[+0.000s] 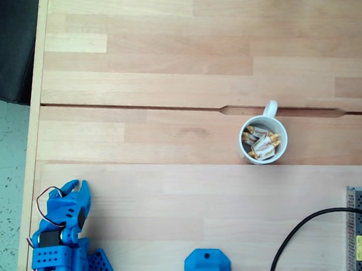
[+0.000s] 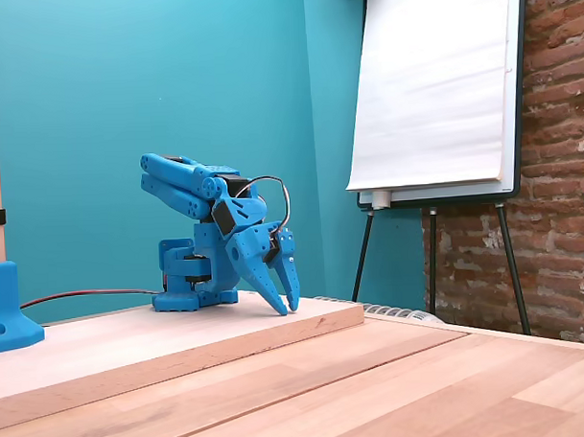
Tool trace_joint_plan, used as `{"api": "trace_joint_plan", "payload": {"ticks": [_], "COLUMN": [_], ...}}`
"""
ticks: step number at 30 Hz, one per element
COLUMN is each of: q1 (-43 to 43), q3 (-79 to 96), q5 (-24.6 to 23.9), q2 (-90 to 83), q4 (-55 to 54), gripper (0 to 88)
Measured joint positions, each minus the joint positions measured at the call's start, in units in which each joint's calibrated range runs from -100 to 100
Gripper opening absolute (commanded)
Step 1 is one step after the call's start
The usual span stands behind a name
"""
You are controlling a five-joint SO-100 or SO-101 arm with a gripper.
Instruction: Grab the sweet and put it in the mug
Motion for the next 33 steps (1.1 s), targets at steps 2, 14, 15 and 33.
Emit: {"api": "trace_joint_plan", "payload": {"ticks": [2,14,15,33], "q1": [0.07,14.25,14.33,14.48], "q3": [0.00,0.18,0.18,0.18], "q5": [-0.10,0.44,0.44,0.24], "q2": [-0.36,-0.91,-0.91,-0.91], "q4": [0.00,-0.24,-0.24,-0.24], "gripper": [5.6,5.7,5.7,5.0]}}
